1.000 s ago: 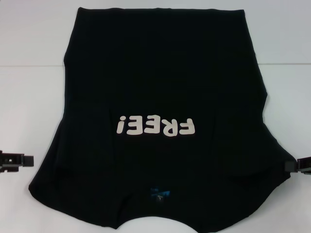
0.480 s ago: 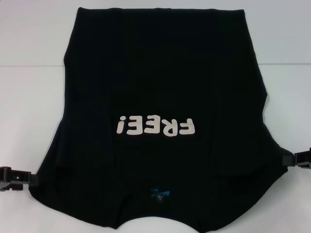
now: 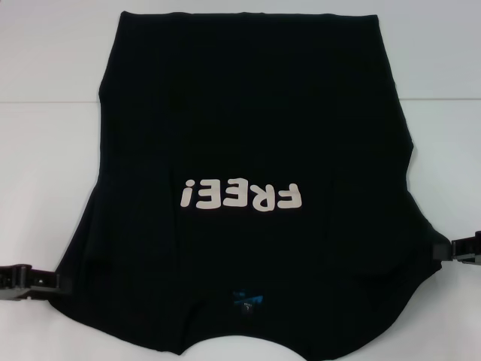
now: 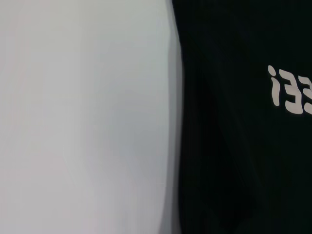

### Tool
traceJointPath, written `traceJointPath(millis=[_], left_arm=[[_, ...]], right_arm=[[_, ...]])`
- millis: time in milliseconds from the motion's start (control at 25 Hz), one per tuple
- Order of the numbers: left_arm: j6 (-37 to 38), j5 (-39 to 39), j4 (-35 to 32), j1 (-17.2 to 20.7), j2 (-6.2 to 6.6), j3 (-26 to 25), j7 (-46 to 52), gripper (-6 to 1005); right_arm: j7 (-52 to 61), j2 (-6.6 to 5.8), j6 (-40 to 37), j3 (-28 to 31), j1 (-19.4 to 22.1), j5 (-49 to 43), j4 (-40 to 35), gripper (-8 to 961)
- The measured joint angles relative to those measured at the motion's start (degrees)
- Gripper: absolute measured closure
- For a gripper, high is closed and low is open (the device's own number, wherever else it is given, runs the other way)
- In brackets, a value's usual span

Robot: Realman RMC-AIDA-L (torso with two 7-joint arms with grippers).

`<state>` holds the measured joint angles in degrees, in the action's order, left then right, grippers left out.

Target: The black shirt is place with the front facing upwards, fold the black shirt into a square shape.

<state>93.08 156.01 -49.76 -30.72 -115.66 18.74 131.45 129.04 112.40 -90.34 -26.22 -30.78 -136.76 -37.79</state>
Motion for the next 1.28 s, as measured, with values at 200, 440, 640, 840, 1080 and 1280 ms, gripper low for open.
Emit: traceJointPath(millis=[200, 440, 640, 840, 1080, 1280], left_arm=[[-0.6, -0.06, 0.95, -0.7, -0.01, 0.72, -0.11, 445], [-0.68, 0.04, 1.04, -1.19, -0.01, 1.3, -0.12, 498], [-2.26, 0.3, 1.25, -1.2, -0.04, 3.03, 0.29, 543], [-3.94, 0.85, 2.5, -1.78, -0.1, 3.93, 0.45, 587], [-4.41, 0.93, 2.54, -2.32, 0.16, 3.93, 0.51, 810], [-3.71, 0.93, 2.19, -2.56, 0.48, 3.75, 0.26, 910]], right_arm=[[-0.05, 0.18, 0.0, -0.29, 0.03, 0.01, 0.0, 932], [-0.11, 0.3, 0.0, -0.33, 0.1, 0.02, 0.0, 932], [-0.27, 0.3, -0.17, -0.33, 0.23, 0.25, 0.0, 932], [-0.28, 0.29, -0.27, -0.25, 0.15, 0.28, 0.0, 932], [-0.24, 0.27, -0.4, 0.1, 0.02, 0.28, -0.01, 932], [-0.05, 0.27, -0.36, 0.12, 0.02, 0.27, -0.03, 932]])
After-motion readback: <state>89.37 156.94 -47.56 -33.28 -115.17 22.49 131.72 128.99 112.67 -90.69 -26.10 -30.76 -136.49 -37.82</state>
